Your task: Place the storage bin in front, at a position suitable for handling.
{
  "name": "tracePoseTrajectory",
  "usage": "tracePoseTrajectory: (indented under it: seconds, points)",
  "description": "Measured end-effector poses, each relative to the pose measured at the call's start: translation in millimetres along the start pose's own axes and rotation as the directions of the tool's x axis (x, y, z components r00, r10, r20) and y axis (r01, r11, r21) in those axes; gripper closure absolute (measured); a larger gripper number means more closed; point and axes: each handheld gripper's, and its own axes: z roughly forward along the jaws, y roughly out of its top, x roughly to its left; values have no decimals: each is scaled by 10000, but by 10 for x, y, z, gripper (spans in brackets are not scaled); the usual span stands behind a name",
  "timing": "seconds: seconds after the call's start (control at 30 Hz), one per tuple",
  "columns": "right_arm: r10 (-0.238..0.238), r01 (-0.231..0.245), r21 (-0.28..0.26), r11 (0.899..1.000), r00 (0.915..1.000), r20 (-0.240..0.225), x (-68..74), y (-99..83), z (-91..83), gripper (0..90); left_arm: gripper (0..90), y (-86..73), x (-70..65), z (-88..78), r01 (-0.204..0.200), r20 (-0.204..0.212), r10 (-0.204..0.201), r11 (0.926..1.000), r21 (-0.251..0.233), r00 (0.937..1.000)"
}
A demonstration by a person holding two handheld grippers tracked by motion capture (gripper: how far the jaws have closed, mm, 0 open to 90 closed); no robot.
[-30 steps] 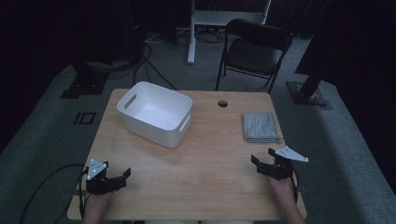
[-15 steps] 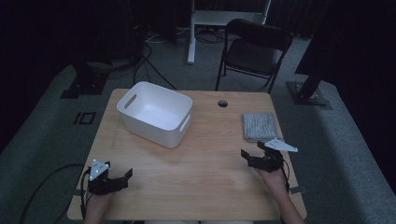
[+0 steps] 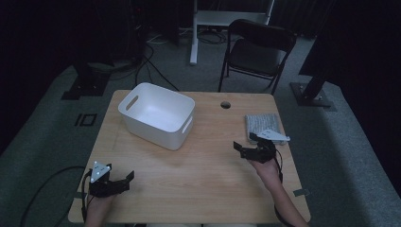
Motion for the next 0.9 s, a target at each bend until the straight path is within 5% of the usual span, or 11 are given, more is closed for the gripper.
tracePoseTrajectory:
  seconds: [0.9]
  points:
    - [-598,586,-136,9982,9913,-1172,397,641,641,133,13,3,-6,8,-85,101,84,9999,94,9999]
